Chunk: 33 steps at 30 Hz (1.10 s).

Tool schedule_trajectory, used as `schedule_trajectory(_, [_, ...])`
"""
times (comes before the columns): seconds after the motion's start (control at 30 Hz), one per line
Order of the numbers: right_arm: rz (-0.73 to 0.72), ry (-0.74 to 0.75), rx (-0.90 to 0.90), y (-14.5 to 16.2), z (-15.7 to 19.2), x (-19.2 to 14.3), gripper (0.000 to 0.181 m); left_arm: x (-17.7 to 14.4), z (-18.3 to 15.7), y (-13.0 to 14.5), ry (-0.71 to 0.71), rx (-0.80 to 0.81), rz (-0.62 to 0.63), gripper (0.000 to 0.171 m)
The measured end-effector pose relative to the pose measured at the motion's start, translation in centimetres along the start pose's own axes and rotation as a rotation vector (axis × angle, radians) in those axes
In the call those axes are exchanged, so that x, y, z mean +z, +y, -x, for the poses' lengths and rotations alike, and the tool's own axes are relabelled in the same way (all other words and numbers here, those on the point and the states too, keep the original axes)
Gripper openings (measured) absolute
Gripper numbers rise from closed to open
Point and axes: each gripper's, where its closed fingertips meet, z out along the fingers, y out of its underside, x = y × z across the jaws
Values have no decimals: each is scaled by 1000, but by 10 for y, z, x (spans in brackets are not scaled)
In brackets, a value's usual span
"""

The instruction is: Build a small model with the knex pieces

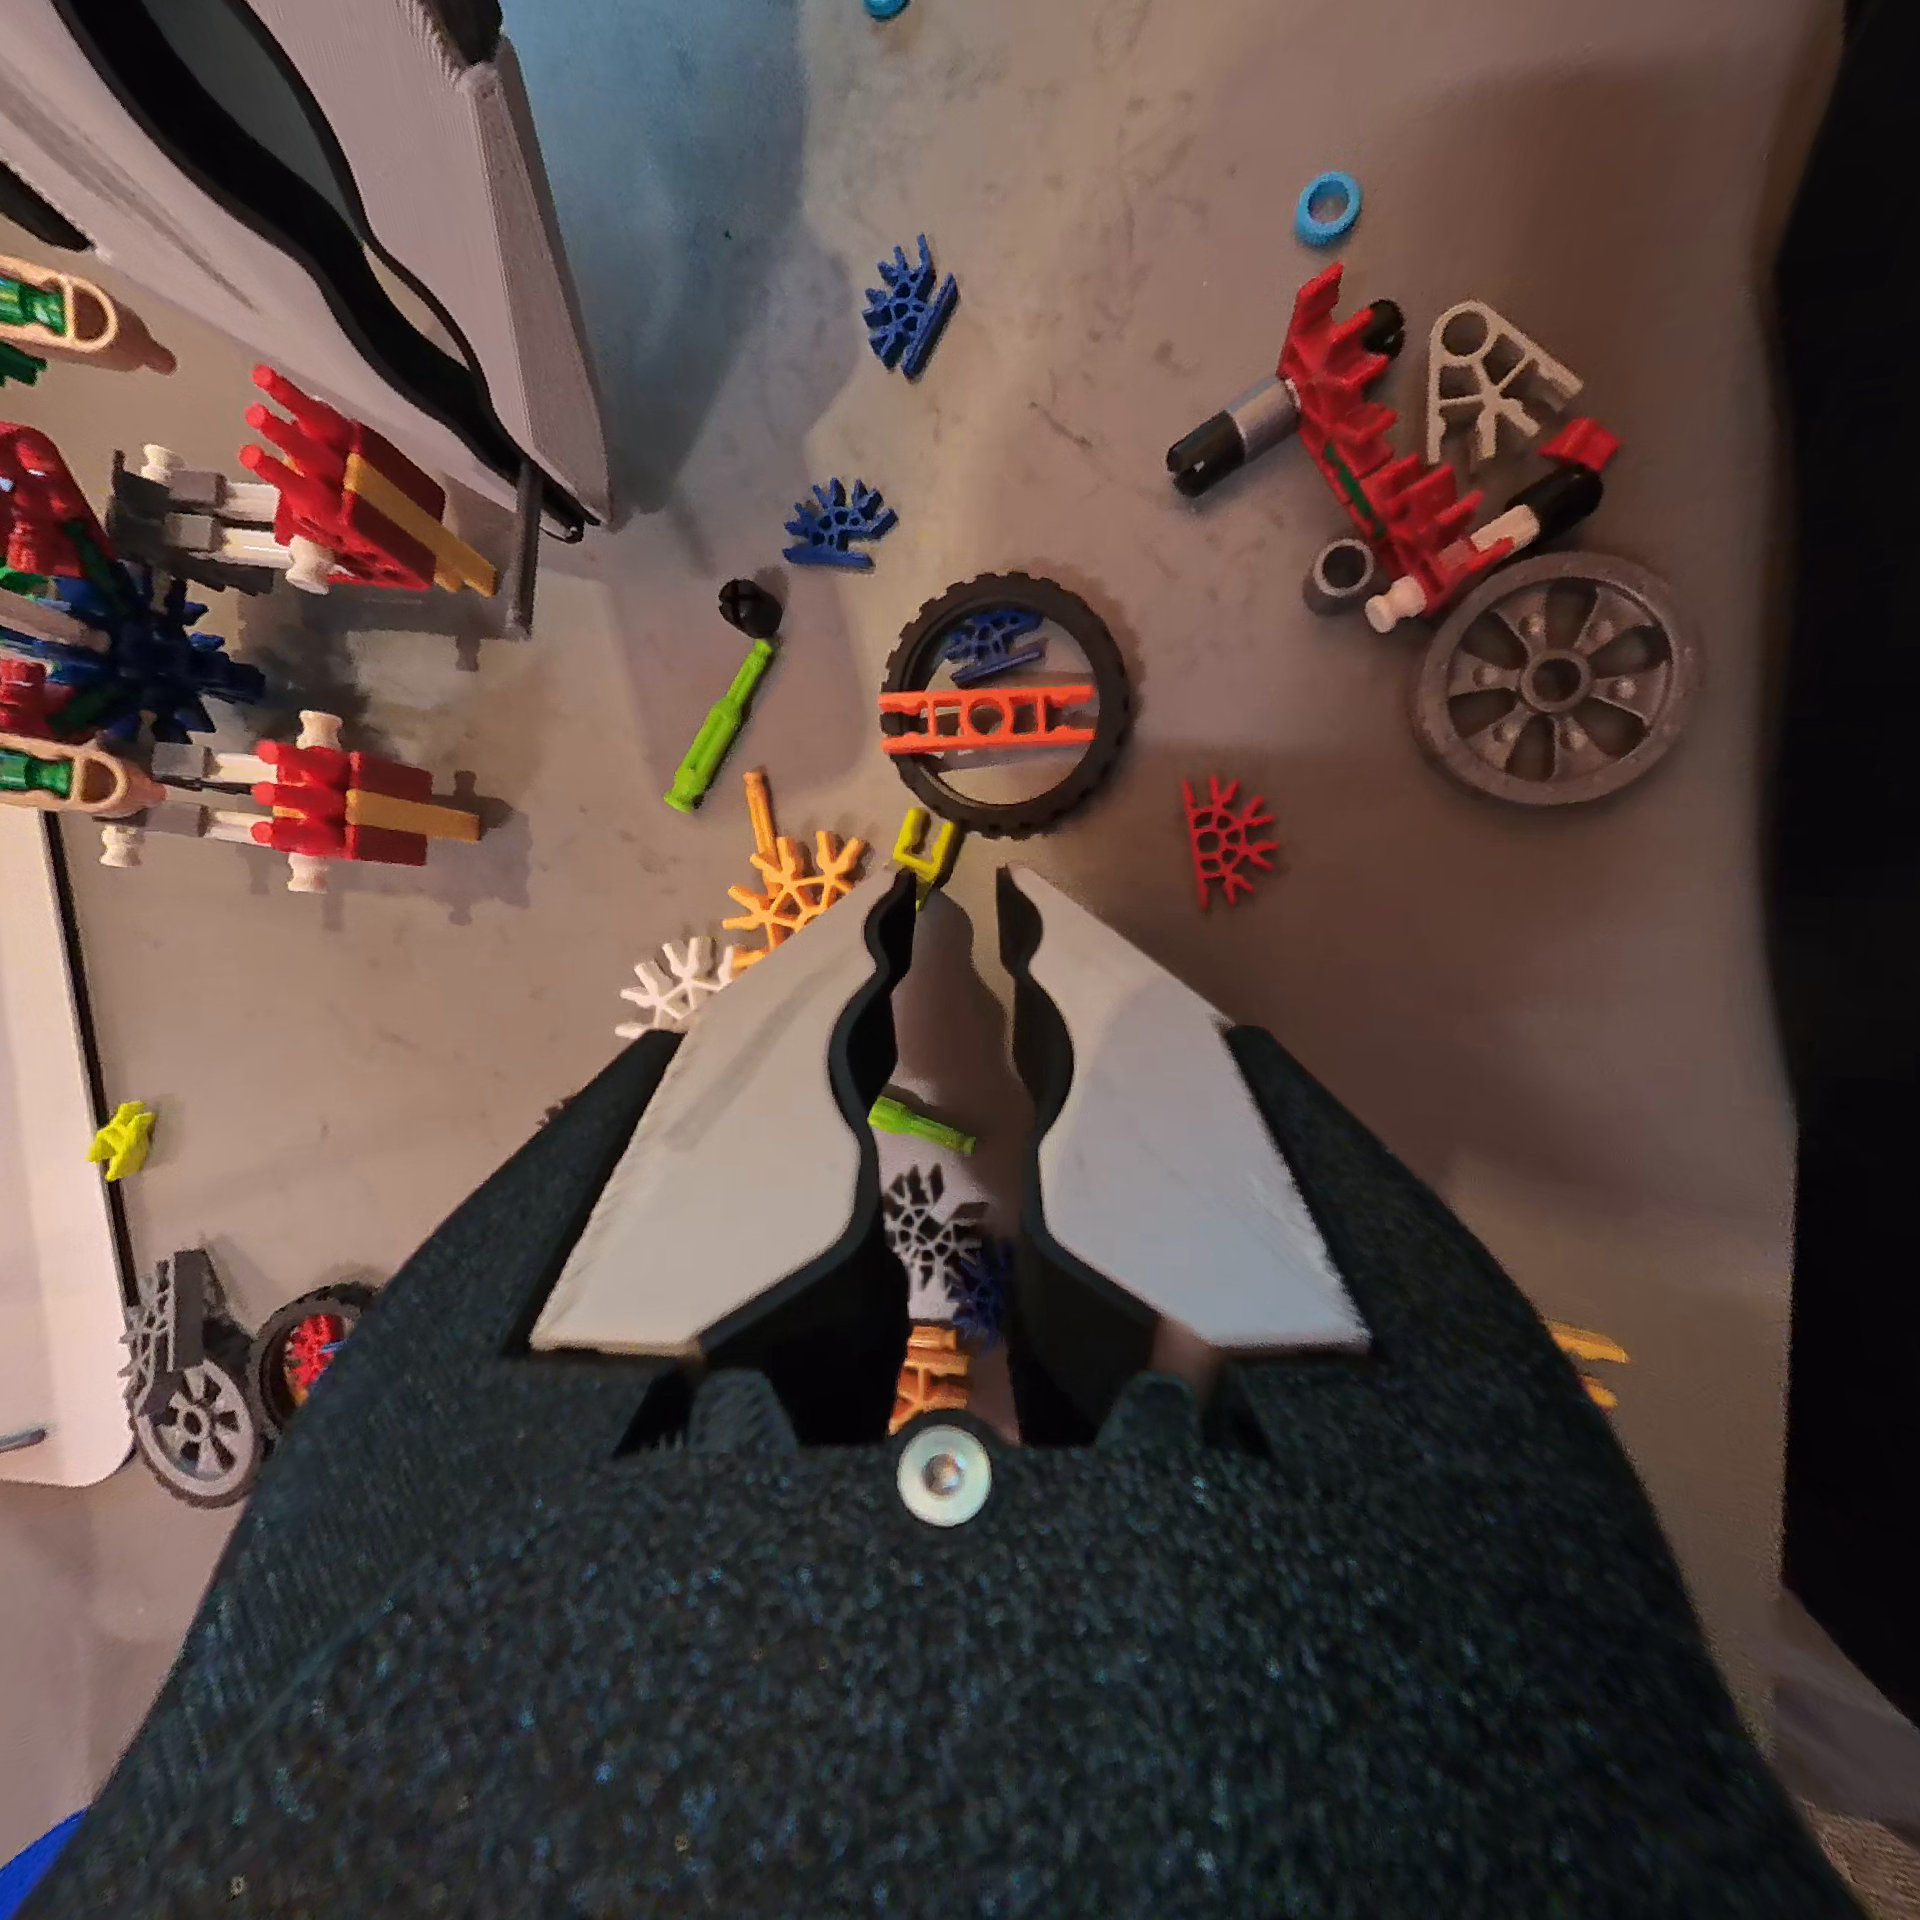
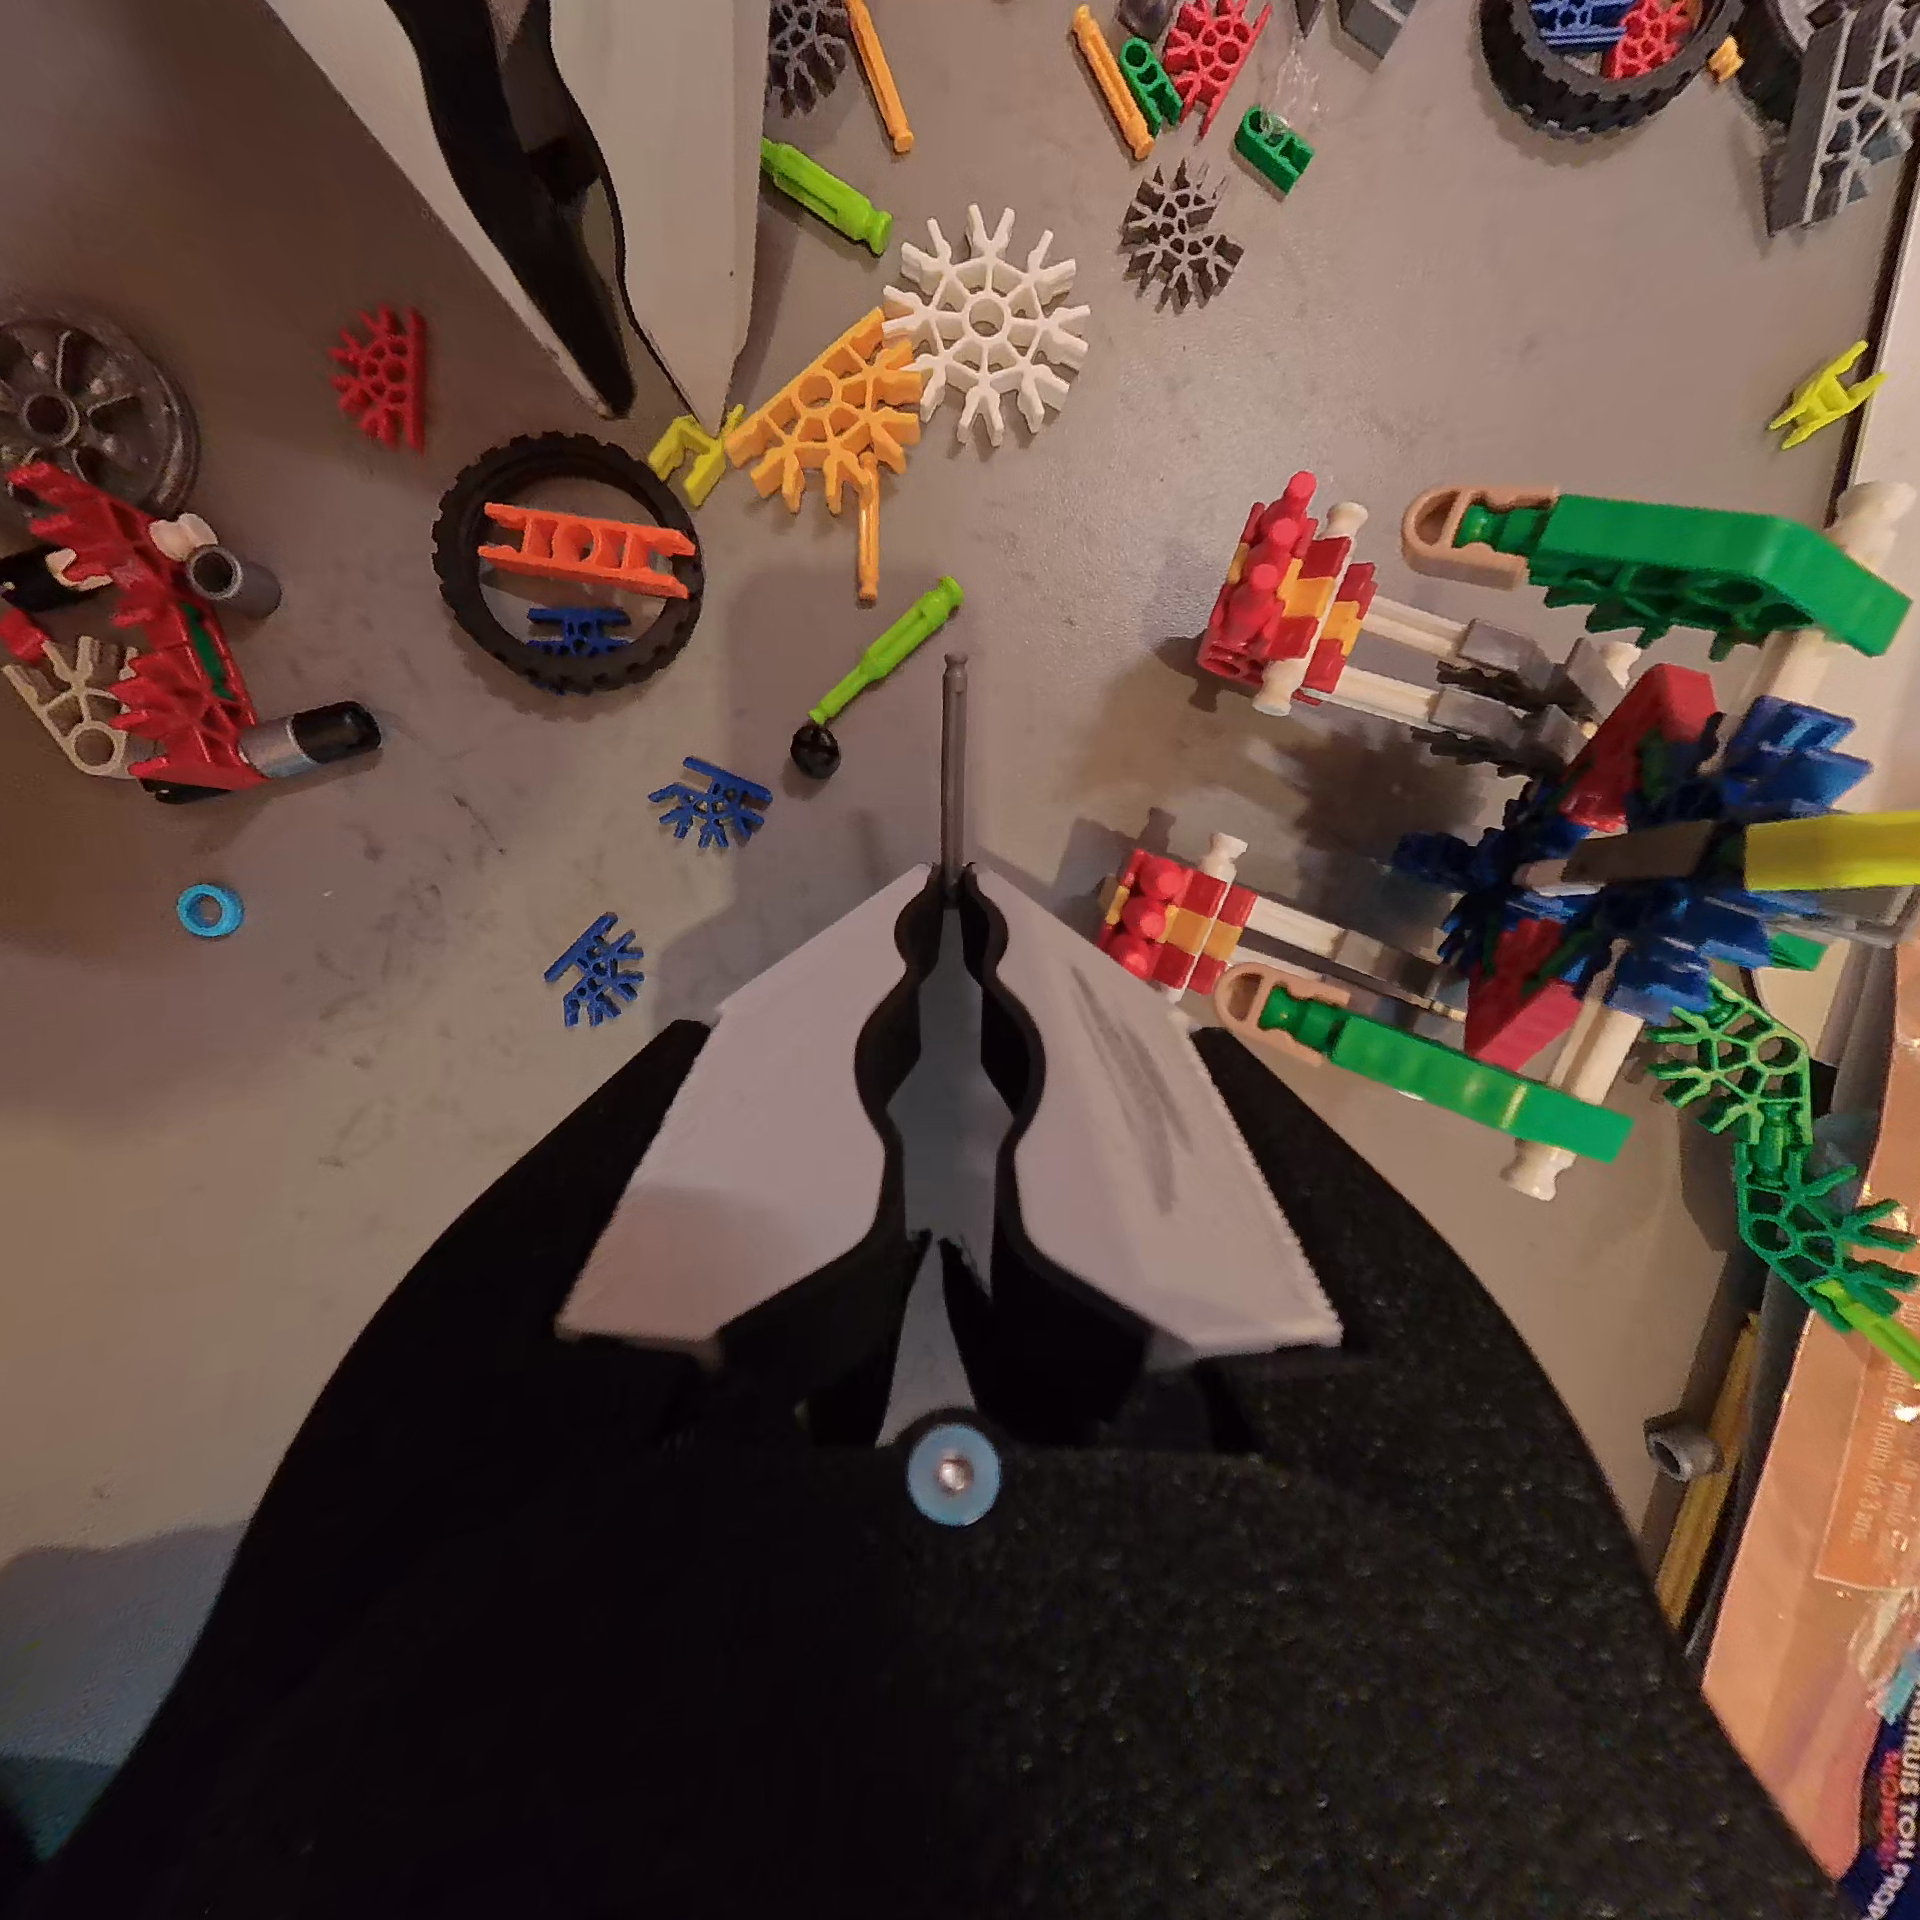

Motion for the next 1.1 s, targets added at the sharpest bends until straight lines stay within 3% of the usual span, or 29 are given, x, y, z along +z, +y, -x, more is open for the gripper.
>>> schedule_trajectory(1.1, [3,-3,0,2,0,1,2,4,1,-6,40,56,-9,9])
